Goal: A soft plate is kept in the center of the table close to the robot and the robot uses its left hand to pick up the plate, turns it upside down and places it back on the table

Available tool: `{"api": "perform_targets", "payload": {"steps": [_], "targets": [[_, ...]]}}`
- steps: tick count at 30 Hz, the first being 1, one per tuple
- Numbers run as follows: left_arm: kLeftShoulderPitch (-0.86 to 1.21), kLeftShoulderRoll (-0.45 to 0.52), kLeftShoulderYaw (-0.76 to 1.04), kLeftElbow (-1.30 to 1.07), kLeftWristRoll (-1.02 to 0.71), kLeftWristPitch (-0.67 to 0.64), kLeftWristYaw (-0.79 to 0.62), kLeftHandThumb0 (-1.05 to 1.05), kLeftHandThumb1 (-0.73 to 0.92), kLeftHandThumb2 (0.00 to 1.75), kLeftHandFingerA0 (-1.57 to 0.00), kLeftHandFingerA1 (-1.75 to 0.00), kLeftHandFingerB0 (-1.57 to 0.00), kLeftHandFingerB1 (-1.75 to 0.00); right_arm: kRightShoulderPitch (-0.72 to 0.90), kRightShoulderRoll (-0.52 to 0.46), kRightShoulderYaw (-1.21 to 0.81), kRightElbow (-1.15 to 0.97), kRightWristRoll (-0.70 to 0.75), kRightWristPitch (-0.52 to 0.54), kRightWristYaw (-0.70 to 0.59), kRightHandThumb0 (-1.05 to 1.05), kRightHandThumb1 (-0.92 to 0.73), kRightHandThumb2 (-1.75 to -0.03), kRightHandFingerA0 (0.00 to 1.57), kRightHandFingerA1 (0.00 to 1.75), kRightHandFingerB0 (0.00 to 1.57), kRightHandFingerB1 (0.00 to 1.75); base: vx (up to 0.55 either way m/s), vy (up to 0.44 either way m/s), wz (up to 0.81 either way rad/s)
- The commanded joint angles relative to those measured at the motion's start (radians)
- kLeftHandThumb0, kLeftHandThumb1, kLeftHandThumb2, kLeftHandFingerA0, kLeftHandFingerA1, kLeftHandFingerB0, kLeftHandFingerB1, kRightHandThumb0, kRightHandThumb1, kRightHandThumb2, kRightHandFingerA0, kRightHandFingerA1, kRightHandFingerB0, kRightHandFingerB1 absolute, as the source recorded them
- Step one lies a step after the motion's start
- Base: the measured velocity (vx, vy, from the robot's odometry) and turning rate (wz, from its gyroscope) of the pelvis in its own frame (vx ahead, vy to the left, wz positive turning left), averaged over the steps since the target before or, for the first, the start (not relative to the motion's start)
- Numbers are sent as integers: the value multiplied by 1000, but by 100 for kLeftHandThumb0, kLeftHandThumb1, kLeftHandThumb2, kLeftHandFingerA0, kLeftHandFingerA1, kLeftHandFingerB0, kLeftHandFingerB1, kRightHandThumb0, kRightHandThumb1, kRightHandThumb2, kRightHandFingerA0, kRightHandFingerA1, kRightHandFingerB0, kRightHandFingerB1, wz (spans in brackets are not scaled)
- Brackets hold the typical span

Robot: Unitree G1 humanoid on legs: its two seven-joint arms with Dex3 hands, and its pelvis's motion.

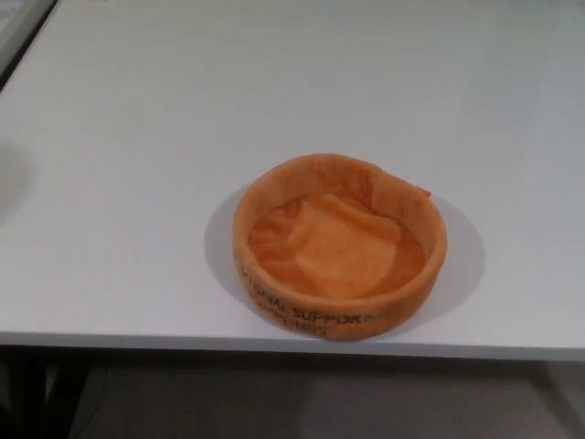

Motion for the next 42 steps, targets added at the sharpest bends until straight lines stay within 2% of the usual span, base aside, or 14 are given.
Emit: {"api": "perform_targets", "payload": {"steps": [1,13,17,18,19,23,24,25,26,27,28,29,33,42], "targets": [[121,-28,0,-185,-179,-481,-145,-82,84,66,-51,-61,-40,-35,103,-39,-104,-114,230,-448,228,-78,-70,-75,46,42,42,39,0,0,0],[164,-36,-15,-262,-233,-496,-191,-81,83,65,-51,-62,-39,-35,104,-27,-121,-104,245,-460,268,-72,-81,-65,47,38,46,36,0,0,0],[209,-7,16,-436,-96,-572,-99,-88,86,66,-50,-57,-39,-33,94,-24,-124,-91,241,-480,271,-72,-82,-66,47,37,45,34,0,0,0],[207,-4,41,-526,-64,-609,-83,-85,66,107,-42,-62,-30,-47,91,-21,-124,-91,245,-492,275,-71,-82,-66,46,37,45,35,0,0,0],[207,-4,52,-556,-51,-618,-78,-90,86,66,-46,-54,-37,-31,92,-20,-125,-91,249,-491,279,-75,-73,-73,46,40,42,37,0,0,0],[185,18,90,-717,-42,-598,-79,-92,84,66,-46,-51,-37,-31,85,-16,-127,-78,265,-488,300,-70,-81,-66,47,37,46,35,0,0,0],[154,26,102,-764,-42,-578,-79,-91,83,66,-46,-51,-39,-32,79,-17,-129,-72,261,-490,296,-72,-68,-107,45,54,32,47,0,0,0],[143,28,107,-781,-40,-570,-79,-91,83,66,-46,-51,-39,-32,76,-17,-131,-67,260,-492,296,-72,-68,-107,45,54,32,47,0,0,0],[128,30,113,-789,-39,-567,-79,-90,83,66,-46,-51,-39,-32,72,-17,-133,-60,262,-497,300,-72,-81,-66,48,37,46,35,0,0,0],[98,37,121,-803,-40,-561,-81,-86,64,105,-41,-58,-31,-46,72,-18,-133,-60,253,-509,295,-78,-72,-76,46,42,42,39,0,0,0],[89,39,125,-808,-41,-558,-82,-86,64,105,-41,-58,-31,-46,71,-18,-133,-60,249,-514,294,-78,-72,-76,46,42,42,39,0,0,0],[74,44,130,-829,-37,-541,-83,-89,82,65,-47,-49,-39,-32,72,-18,-135,-61,254,-508,299,-73,-82,-66,48,37,45,35,0,0,0],[-7,68,157,-885,-8,-510,-82,-86,80,65,-46,-49,-38,-32,70,-16,-140,-52,255,-519,305,-78,-71,-76,47,42,43,40,0,0,0],[-334,108,129,-1000,163,-332,-89,-86,80,66,-45,-53,-43,-33,64,-10,-139,-51,283,-522,338,-67,-82,-66,49,38,47,36,0,0,0]]}}
